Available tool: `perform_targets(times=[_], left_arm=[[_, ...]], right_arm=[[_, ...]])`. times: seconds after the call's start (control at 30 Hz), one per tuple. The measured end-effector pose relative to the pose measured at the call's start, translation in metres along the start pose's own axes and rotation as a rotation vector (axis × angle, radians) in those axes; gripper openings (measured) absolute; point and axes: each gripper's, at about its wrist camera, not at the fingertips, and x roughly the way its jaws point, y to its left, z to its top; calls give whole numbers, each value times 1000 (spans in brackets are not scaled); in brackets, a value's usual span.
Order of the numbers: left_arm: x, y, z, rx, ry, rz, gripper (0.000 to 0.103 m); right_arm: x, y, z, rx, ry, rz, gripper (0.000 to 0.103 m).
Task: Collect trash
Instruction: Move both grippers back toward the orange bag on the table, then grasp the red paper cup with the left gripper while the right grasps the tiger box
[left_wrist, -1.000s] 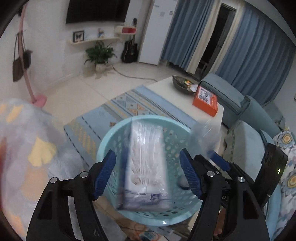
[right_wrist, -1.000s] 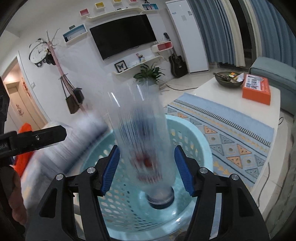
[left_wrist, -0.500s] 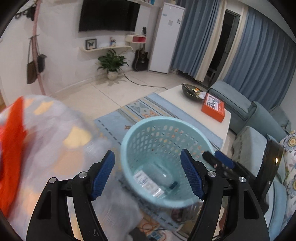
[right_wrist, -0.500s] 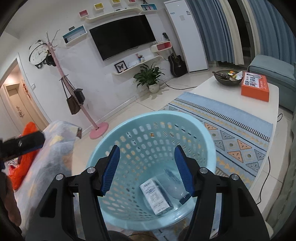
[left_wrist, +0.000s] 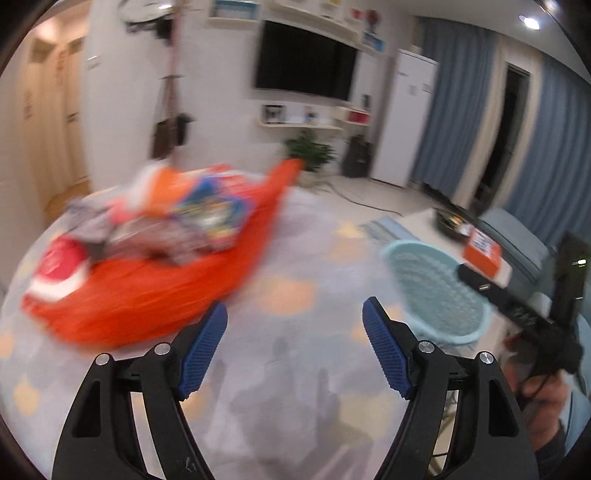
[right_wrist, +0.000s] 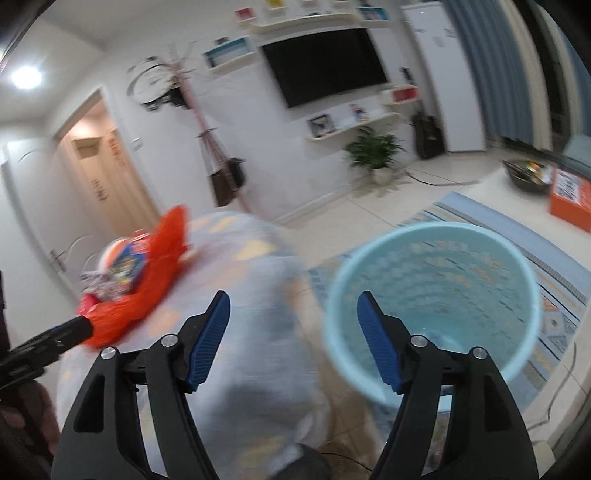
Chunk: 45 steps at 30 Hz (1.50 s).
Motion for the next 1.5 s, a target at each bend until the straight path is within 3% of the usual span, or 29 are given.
perform_targets(times=[0.23, 0.43, 0.63, 0.77, 1.0, 1.13, 1.2, 1.27, 1.33, 1.4, 1.5], left_arm=[[-30, 97, -16, -123, -30, 181, 74], [-42, 147, -7, -159, -111, 234, 74], [-27, 183, 20, -134, -145, 263, 76], [8, 194, 38, -71, -38, 265, 76], [59, 218, 39, -118, 175, 127, 76], [66, 213, 33, -84, 157, 158, 80], [62, 220, 33, -135, 131, 129, 71], [54, 232, 30, -211, 101, 115, 49], [48, 246, 26, -289, 74, 91, 37], [41, 257, 21, -345, 50, 65, 31], [38, 255, 18, -348, 34, 63, 26]], right_arm=[[11, 86, -9, -137, 48, 95, 74], [23, 146, 7, -244, 65, 145, 84], [49, 180, 27, -171, 115, 231, 86], [66, 193, 27, -127, 133, 248, 86], [91, 211, 18, -157, 166, 235, 87], [101, 220, 21, -187, 157, 213, 87], [108, 225, 23, -192, 159, 210, 87], [116, 234, 24, -201, 157, 200, 87], [126, 243, 26, -205, 151, 177, 87], [135, 246, 27, -195, 154, 133, 87], [150, 246, 26, -147, 181, 85, 88]])
